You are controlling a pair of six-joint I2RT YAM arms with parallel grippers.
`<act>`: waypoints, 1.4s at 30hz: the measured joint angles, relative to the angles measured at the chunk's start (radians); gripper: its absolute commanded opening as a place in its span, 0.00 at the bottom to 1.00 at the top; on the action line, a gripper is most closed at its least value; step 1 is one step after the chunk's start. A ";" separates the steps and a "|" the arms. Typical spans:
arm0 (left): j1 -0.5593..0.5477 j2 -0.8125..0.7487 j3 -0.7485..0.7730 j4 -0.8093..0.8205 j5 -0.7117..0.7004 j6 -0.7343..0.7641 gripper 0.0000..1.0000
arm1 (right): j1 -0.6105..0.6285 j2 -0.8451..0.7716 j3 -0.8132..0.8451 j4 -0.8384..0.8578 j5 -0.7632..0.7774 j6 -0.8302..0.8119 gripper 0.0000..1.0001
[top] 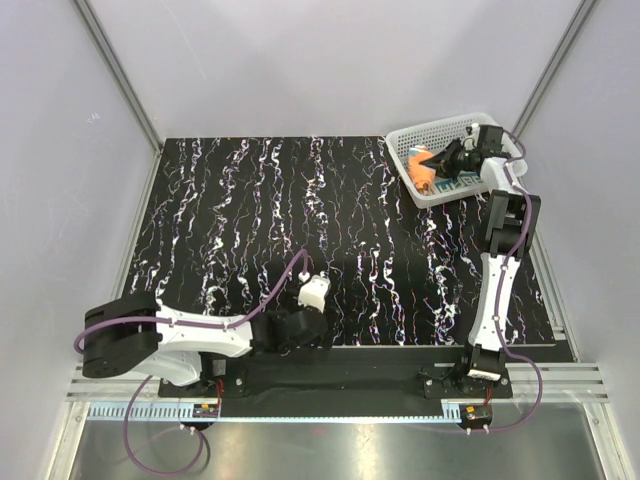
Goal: Roll the towels
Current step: Place the rolled towel into the container
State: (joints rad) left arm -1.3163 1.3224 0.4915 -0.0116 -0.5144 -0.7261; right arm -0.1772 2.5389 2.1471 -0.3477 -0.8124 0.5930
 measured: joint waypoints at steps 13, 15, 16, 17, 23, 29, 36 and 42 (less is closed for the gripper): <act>0.013 0.024 0.009 0.009 0.010 0.001 0.85 | 0.029 0.028 0.143 -0.332 0.259 -0.331 0.09; 0.015 0.032 0.013 0.013 0.011 0.003 0.84 | 0.051 0.014 0.144 -0.349 0.315 -0.368 0.32; 0.015 0.039 0.015 0.014 0.011 0.004 0.84 | 0.064 0.011 0.147 -0.356 0.338 -0.381 0.38; 0.016 0.045 0.018 0.014 0.013 0.007 0.84 | 0.074 0.011 0.151 -0.360 0.354 -0.393 0.42; 0.018 0.058 0.024 0.014 0.014 0.011 0.84 | 0.132 0.011 0.189 -0.406 0.462 -0.441 0.63; 0.020 0.058 0.024 0.014 0.014 0.011 0.84 | 0.137 0.011 0.241 -0.470 0.533 -0.460 0.73; 0.022 0.059 0.024 0.014 0.014 0.011 0.84 | 0.111 0.011 0.267 -0.511 0.550 -0.454 0.83; 0.023 0.061 0.024 0.016 0.014 0.011 0.84 | 0.102 0.006 0.279 -0.544 0.536 -0.443 0.84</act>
State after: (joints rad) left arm -1.2934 1.3834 0.5159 0.0040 -0.4999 -0.7151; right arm -0.0750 2.5454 2.4264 -0.8913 -0.2768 0.1505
